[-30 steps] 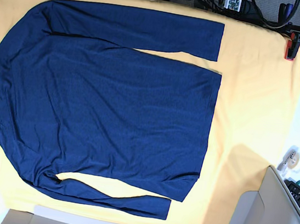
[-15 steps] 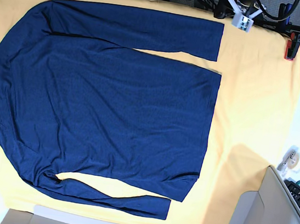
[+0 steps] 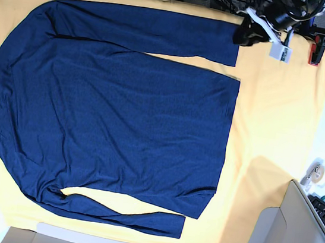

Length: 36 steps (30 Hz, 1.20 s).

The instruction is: Fold the T-shirt properly

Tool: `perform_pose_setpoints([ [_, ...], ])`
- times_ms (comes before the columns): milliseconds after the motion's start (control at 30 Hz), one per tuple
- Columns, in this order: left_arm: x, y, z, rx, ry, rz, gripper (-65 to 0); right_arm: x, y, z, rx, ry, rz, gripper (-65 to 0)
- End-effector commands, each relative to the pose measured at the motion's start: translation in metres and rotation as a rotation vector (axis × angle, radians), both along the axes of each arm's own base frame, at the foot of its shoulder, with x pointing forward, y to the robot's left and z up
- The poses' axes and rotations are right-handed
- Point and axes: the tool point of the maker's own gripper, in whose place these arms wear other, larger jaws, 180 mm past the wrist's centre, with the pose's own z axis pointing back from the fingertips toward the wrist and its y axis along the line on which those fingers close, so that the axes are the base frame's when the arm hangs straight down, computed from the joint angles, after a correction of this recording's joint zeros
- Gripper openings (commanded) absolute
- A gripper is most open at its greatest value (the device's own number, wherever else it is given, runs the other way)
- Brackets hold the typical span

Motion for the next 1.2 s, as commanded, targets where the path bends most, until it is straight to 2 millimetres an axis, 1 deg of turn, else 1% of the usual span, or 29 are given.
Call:
perform_pose_setpoints([
  [0,0.002,-0.003,0.007,-0.012,-0.016,-0.018,-54.0,0.001,-0.009,0.013,-0.017,-0.028,-0.006,-43.6],
  [33,0.004,-0.004,0.007,-0.011,-0.014,-0.022,-53.5,0.001,-0.016,0.017,-0.017,-0.034,-0.016,-40.1],
  [100,0.006,-0.006,0.006,-0.011,-0.010,-0.037,-52.4,-0.001,-0.029,0.023,-0.022,-0.036,-0.057,-35.9],
  [167,0.010,-0.005,0.006,-0.008,-0.010,-0.041,-51.3,-0.006,-0.044,0.026,-0.038,-0.040,-0.108,-35.6],
  [233,0.015,-0.004,0.008,-0.006,-0.025,-0.038,-50.8,-0.011,-0.056,0.025,-0.046,-0.044,-0.154,-35.6],
  [267,0.018,-0.004,0.009,-0.006,-0.033,-0.038,-50.7,-0.014,-0.060,0.022,-0.041,-0.045,-0.173,-35.5],
  [367,0.023,-0.005,0.010,0.001,-0.031,-0.052,-50.5,-0.022,-0.069,0.000,0.023,-0.028,-0.235,-35.5],
  [467,0.025,-0.006,0.009,0.006,-0.020,-0.070,-50.5,-0.024,-0.074,-0.018,0.076,-0.029,-0.288,-35.5],
  [533,0.025,-0.007,0.008,0.008,-0.009,-0.081,-50.5,-0.018,-0.075,-0.024,0.102,-0.041,-0.300,-35.5],
  [600,0.023,-0.008,0.006,0.010,0.006,-0.088,-50.5,-0.010,-0.076,-0.023,0.114,-0.075,-0.308,-35.5],
  [700,0.023,-0.008,0.006,0.011,0.007,-0.091,-50.5,0.001,-0.073,-0.020,0.140,-0.117,-0.305,-35.5],
  [800,0.023,-0.009,0.006,0.009,0.008,-0.091,-50.5,0.017,-0.063,-0.023,0.168,-0.137,-0.283,-35.5],
  [867,0.023,-0.009,0.006,0.009,0.009,-0.090,-50.5,0.026,-0.053,-0.027,0.197,-0.145,-0.261,-35.5],
  [933,0.023,-0.008,0.005,0.010,0.010,-0.089,-50.5,0.032,-0.037,-0.038,0.247,-0.138,-0.248,-35.5],
  [1000,0.022,-0.007,0.003,0.009,0.016,-0.087,-50.5,0.038,-0.028,-0.046,0.283,-0.134,-0.238,-35.5],
  [1067,0.021,-0.007,0.003,0.009,0.019,-0.086,-50.5,0.039,-0.020,-0.056,0.318,-0.117,-0.236,-35.5],
  [1167,0.021,-0.007,0.003,0.009,0.019,-0.086,-50.5,0.032,-0.019,-0.066,0.341,-0.091,-0.254,-35.5],
])
